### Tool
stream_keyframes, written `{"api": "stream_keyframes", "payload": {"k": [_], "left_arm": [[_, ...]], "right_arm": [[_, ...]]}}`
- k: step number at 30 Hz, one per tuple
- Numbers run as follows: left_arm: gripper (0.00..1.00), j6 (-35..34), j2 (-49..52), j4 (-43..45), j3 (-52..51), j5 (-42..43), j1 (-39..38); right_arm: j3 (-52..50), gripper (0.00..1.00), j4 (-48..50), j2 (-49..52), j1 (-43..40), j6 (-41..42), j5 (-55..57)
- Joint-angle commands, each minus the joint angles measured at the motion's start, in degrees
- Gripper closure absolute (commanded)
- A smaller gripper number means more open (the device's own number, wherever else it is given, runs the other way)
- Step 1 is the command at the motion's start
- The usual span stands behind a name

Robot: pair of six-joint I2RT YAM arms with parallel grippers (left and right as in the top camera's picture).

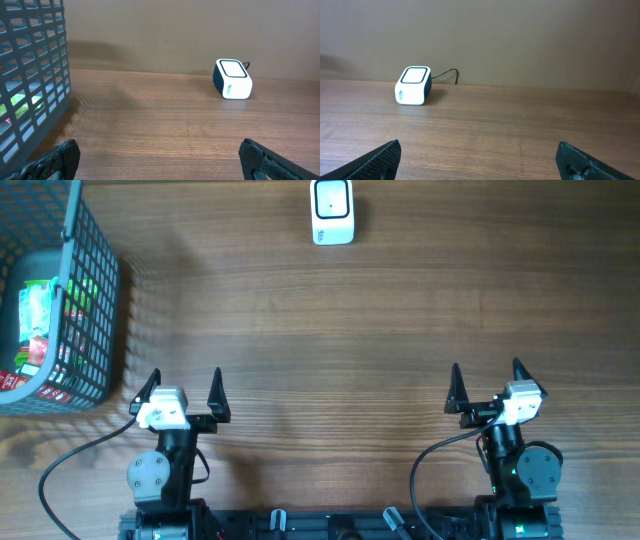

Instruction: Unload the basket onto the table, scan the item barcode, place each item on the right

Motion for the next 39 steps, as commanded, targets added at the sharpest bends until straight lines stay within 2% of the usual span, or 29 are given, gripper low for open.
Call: {"api": "stream_keyframes", "payload": {"k": [1, 3, 6, 7, 12, 14, 15, 18, 20, 25, 29, 34, 37, 39], "left_arm": [[0.0, -5.0, 0.2, -3.8, 2.2, 4.8, 0.3], [0.0, -9.7, 1.3, -13.2, 8.9, 5.0, 0.3], [0.0, -9.9, 8.0, -25.7, 24.0, 9.3, 0.3], [0.0, -11.3, 13.7, -31.4, 32.9, 9.7, 0.3], [0.0, -9.4, 48.3, -59.4, 79.8, 9.9, 0.3], [0.0, -9.3, 61.6, -64.3, 96.8, 9.9, 0.3], [0.0, -9.3, 65.8, -64.3, 101.7, 7.6, 0.3], [0.0, -9.4, 73.0, -56.6, 103.9, -8.7, 1.7], [0.0, -9.4, 77.2, -53.5, 103.9, -12.7, 6.1], [0.0, -9.0, 81.9, -44.8, 103.9, -12.7, 23.0], [0.0, 1.7, 89.0, -43.9, 103.9, -12.7, 32.3], [0.0, 11.5, 103.4, -45.7, 103.9, -11.5, 36.4], [0.0, 18.9, 111.7, -44.9, 103.9, -2.2, 37.0], [0.0, 22.8, 115.8, -43.6, 103.9, -0.3, 37.0]], "right_arm": [[-0.1, 0.0, 0.3, -0.3, -0.2, -0.5, -0.5], [-0.1, 0.0, 0.3, -0.3, -0.2, -0.5, -0.5], [-0.1, 0.0, 0.3, -0.3, -0.2, -0.4, -0.5], [-0.1, 0.0, 0.3, -0.3, -0.2, -0.5, -0.5], [-0.1, 0.0, 0.3, -0.3, -0.2, -0.5, -0.5], [-0.1, 0.0, 0.3, -0.3, -0.2, -0.5, -0.5], [-0.1, 0.0, 0.3, -0.3, -0.2, -0.5, -0.5], [-0.1, 0.0, 0.3, -0.3, -0.2, -0.5, -0.5], [-0.1, 0.01, 0.3, -0.3, -0.2, -0.5, -0.5], [-0.1, 0.0, 0.3, -0.3, -0.2, -0.4, -0.5], [-0.1, 0.0, 0.3, -0.3, -0.2, -0.4, -0.5], [-0.1, 0.0, 0.3, -0.3, -0.2, -0.5, -0.5], [-0.1, 0.0, 0.3, -0.3, -0.2, -0.5, -0.5], [-0.1, 0.0, 0.3, -0.3, -0.2, -0.5, -0.5]]}}
